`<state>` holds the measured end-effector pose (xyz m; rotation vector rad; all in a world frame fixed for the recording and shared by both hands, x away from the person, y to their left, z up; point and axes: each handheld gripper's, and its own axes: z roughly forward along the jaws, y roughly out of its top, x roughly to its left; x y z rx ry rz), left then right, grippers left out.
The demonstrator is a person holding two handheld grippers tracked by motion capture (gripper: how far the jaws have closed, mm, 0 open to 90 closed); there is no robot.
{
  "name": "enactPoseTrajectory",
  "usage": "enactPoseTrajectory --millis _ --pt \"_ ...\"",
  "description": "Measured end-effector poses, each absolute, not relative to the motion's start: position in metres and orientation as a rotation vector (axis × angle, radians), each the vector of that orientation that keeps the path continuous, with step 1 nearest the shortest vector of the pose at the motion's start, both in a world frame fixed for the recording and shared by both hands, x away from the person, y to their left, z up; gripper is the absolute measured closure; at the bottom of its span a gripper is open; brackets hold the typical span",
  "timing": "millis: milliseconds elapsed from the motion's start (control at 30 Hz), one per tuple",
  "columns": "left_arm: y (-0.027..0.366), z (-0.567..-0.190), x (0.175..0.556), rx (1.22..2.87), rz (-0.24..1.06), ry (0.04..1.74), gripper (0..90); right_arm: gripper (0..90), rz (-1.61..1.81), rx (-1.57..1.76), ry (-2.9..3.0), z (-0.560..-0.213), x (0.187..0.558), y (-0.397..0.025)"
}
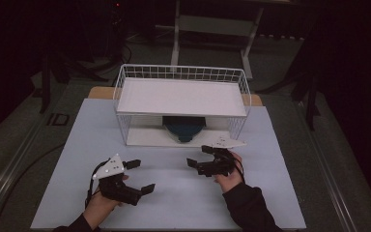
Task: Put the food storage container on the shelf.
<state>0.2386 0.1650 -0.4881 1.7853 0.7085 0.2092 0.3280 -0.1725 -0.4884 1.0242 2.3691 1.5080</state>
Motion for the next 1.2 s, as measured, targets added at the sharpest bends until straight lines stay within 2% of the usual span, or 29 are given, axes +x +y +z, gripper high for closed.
enactPoseTrajectory --millis 600,900,1200 --pt "0.167 -0.484 0.233 1.788 0.225 0.698 0.6 14.5 1.535 1.057 2.262 -0.479 0.282 -0.225" --pt "0.168 -0.483 0.231 1.793 0.233 0.687 0.6 14.9 1.515 1.05 2.265 -0.484 0.259 -0.245" --pt "0.167 -0.485 0.231 1.795 0.22 0.682 0.6 15.9 1.505 1.038 2.27 -0.495 0.253 -0.258"
